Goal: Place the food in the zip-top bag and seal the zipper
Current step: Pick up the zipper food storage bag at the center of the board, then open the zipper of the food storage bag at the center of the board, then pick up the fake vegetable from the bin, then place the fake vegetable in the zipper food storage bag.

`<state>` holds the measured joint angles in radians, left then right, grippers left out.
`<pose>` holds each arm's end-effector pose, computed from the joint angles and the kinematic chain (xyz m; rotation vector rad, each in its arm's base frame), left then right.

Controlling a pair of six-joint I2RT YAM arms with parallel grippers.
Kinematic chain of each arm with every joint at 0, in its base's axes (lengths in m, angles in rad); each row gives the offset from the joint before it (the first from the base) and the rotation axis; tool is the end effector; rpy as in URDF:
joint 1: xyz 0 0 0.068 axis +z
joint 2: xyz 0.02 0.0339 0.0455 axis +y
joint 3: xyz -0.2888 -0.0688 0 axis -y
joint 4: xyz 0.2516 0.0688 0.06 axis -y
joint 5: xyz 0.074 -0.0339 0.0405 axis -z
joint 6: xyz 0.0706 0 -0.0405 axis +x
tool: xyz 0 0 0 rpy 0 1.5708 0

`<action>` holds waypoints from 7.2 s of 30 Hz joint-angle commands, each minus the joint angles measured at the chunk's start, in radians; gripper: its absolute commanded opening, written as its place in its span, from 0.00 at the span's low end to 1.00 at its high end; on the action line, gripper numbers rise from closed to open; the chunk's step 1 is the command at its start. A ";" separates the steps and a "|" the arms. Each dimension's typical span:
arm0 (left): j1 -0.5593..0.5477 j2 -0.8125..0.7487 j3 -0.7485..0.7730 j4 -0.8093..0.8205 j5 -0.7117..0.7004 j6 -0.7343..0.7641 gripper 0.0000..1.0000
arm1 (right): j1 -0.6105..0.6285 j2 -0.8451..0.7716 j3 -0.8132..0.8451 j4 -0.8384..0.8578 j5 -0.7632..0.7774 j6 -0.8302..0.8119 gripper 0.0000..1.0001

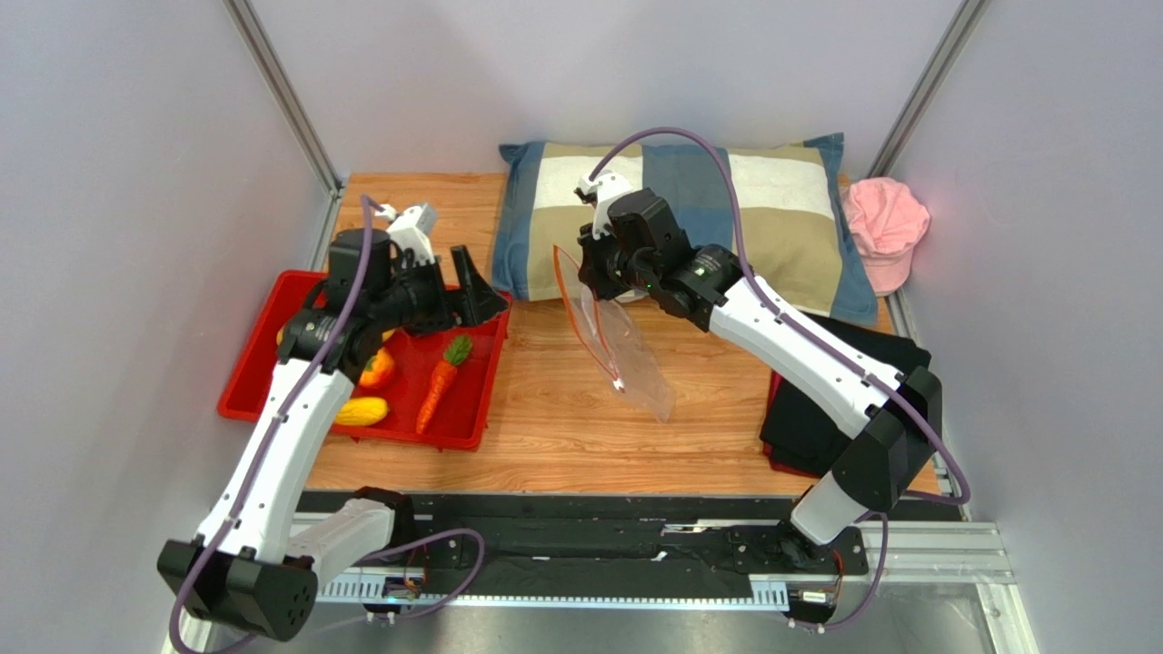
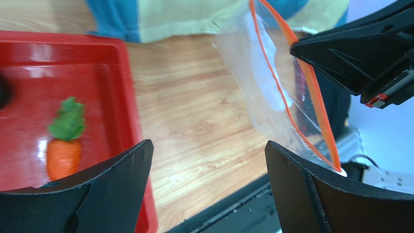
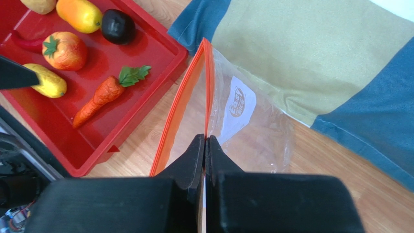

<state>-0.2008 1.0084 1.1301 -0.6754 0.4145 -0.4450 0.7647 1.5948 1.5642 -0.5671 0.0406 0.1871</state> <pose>0.2162 -0.0730 0.3750 -0.0118 2.1824 -0.8156 0.2904 0.2747 0.3732 -0.6070 2.1265 0.4960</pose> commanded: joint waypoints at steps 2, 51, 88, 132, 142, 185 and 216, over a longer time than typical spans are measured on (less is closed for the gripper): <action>-0.115 0.042 0.057 0.089 0.058 -0.098 0.93 | 0.004 -0.055 -0.012 0.041 -0.067 0.072 0.00; -0.276 0.369 0.221 0.155 0.089 -0.336 0.00 | -0.002 -0.259 -0.265 -0.005 -0.165 0.167 0.40; -0.367 0.464 0.278 -0.020 0.063 -0.050 0.62 | -0.093 -0.233 -0.176 -0.102 -0.081 0.314 0.00; -0.197 0.319 0.240 -0.136 0.040 0.485 0.80 | -0.200 -0.292 -0.196 -0.271 -0.180 0.202 0.00; 0.011 0.033 -0.045 -0.066 -0.098 0.492 0.99 | -0.191 -0.295 -0.256 -0.209 -0.226 0.285 0.00; 0.012 0.400 0.172 -0.182 -0.211 0.525 0.00 | -0.189 -0.220 -0.176 -0.155 -0.307 0.334 0.00; -0.462 0.223 0.209 0.505 -0.213 0.011 0.02 | -0.166 -0.124 -0.020 -0.096 -0.403 0.472 0.00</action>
<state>-0.6540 1.2190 1.3472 -0.1692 0.2955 -0.4065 0.5934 1.4723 1.4857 -0.7010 -0.3565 0.6346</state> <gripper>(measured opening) 0.243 0.010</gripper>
